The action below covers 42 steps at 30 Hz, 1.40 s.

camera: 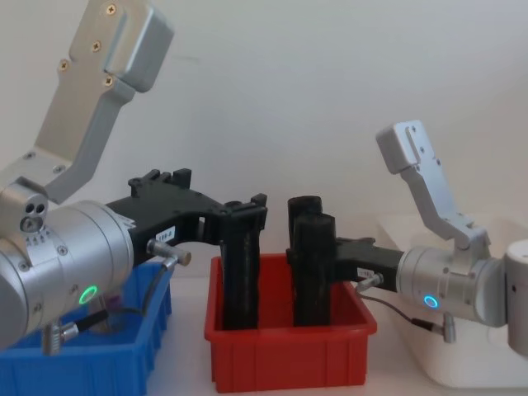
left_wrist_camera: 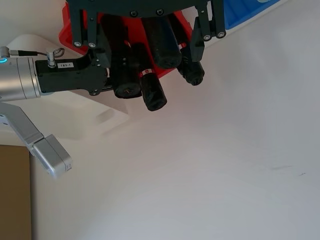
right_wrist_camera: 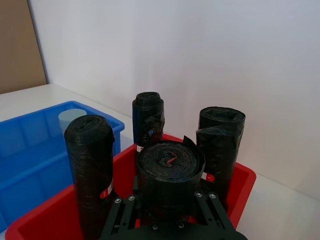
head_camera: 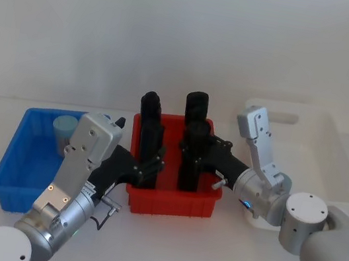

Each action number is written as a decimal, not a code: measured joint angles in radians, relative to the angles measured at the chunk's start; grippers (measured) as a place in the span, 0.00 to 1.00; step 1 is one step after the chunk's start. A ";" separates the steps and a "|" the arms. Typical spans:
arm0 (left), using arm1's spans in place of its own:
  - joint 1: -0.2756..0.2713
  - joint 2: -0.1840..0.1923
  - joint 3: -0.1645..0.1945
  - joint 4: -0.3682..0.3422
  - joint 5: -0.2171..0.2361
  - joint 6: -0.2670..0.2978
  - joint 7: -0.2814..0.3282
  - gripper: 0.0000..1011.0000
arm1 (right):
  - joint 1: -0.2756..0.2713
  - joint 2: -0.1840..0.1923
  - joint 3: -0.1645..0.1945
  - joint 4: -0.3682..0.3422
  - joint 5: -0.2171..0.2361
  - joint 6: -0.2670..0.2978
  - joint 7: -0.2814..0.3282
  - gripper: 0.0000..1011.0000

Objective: Pick the cotton swabs from the blue box and place them into the white box.

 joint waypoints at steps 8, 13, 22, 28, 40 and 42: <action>0.000 0.000 0.000 0.000 0.000 0.000 0.000 0.99 | 0.006 0.002 0.019 -0.004 0.011 -0.029 0.003 0.44; 0.000 0.000 0.000 0.000 0.000 0.000 0.000 0.99 | -0.046 0.019 0.032 -0.122 0.018 -0.004 0.000 0.43; 0.000 0.000 0.000 0.000 0.000 0.000 0.000 0.99 | -0.184 0.066 0.052 -0.439 0.041 0.091 -0.024 0.43; 0.000 0.000 0.000 0.000 0.000 0.000 0.000 0.99 | -0.265 0.093 0.062 -0.629 0.054 0.144 -0.048 0.43; 0.000 0.000 0.000 0.000 0.000 0.000 0.000 0.99 | -0.392 0.144 0.082 -0.927 0.051 0.254 -0.153 0.43; 0.000 0.000 0.000 0.000 0.000 0.000 0.000 0.99 | -0.405 0.150 0.085 -0.957 0.049 0.269 -0.169 0.43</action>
